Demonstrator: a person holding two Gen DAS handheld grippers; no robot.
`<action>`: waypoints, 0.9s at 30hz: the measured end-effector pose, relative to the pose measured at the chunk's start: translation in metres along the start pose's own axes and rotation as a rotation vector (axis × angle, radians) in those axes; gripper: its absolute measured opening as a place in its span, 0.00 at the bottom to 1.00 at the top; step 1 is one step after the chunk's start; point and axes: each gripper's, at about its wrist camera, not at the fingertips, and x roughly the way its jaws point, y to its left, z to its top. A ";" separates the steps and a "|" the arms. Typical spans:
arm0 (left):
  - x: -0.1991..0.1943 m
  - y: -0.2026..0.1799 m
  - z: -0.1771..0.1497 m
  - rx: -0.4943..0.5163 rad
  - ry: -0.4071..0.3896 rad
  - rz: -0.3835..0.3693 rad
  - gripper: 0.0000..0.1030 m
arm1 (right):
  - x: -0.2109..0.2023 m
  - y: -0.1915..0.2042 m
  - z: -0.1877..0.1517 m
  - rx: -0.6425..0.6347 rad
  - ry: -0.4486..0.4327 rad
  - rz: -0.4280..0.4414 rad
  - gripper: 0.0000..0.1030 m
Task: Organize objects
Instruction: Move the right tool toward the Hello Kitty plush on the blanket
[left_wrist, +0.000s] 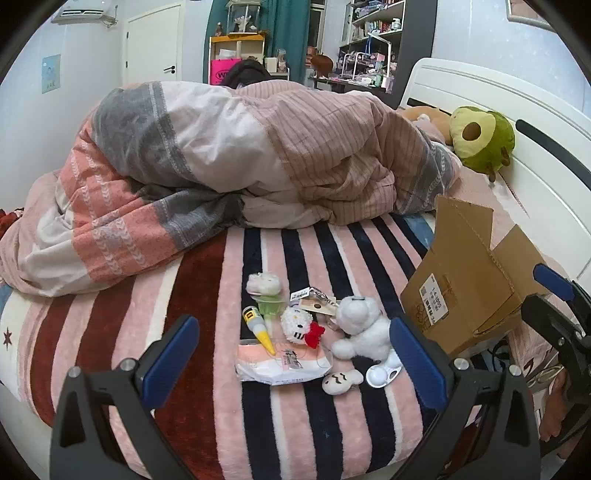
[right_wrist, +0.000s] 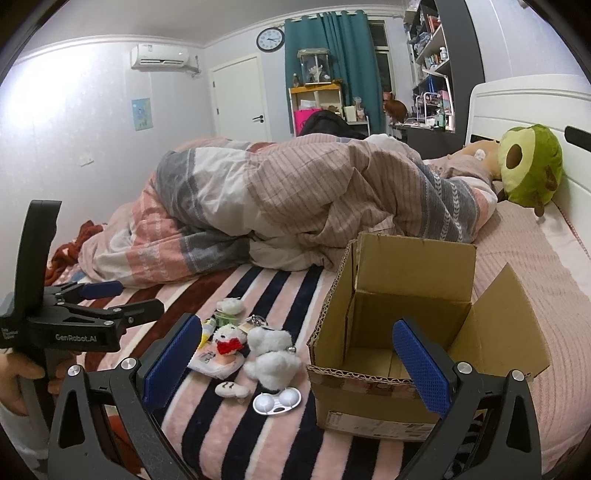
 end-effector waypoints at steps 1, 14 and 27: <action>0.000 -0.001 0.000 0.003 0.000 0.005 1.00 | 0.000 0.000 0.000 0.000 0.001 0.000 1.00; 0.003 -0.008 0.001 0.017 -0.013 0.050 1.00 | 0.002 -0.002 0.000 -0.004 0.001 0.004 1.00; -0.002 0.010 0.001 0.020 -0.019 0.026 1.00 | -0.001 0.021 -0.001 -0.101 -0.010 0.108 1.00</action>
